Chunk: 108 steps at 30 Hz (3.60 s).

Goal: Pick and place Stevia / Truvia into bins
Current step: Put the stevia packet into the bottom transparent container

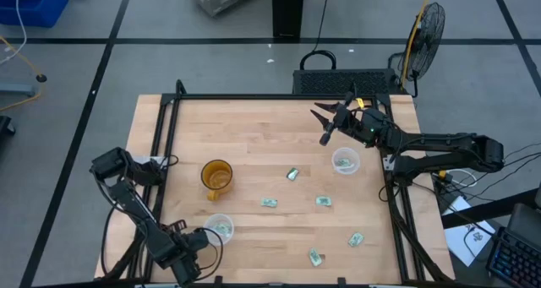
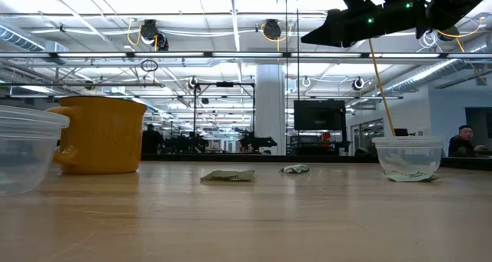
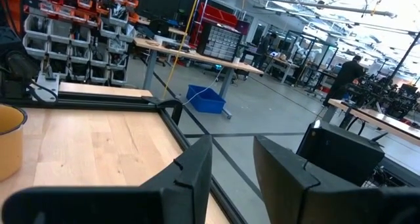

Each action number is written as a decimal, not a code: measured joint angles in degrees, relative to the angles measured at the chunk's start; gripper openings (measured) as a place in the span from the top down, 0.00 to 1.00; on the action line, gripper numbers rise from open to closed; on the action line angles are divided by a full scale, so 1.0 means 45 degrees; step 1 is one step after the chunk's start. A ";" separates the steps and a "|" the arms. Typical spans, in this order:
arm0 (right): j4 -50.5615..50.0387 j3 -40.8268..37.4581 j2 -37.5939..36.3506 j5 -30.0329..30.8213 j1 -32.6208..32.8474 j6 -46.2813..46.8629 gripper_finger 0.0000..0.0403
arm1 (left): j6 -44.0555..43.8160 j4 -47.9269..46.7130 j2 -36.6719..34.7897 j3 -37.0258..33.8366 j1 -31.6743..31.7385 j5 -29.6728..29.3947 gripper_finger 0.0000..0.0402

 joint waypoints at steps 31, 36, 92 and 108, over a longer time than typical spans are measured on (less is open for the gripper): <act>-0.0277 -0.0010 0.0000 0.0000 0.0003 0.0000 0.74 | 0.1425 -0.0735 0.0262 0.0440 0.0445 -0.0148 0.78; -0.0277 -0.0010 0.0000 0.0000 0.0003 0.0000 0.74 | 0.1356 -0.0881 0.0257 0.0534 0.0578 -0.0034 0.78; -0.0466 -0.0010 0.0000 0.0000 0.0001 0.0005 0.74 | -0.0730 -0.0171 0.0206 -0.0250 -0.0221 -0.0212 0.99; -0.0466 -0.0010 0.0000 -0.0003 0.0003 0.0005 0.74 | 0.3104 -0.7927 0.0114 0.5792 0.1654 -0.3227 1.00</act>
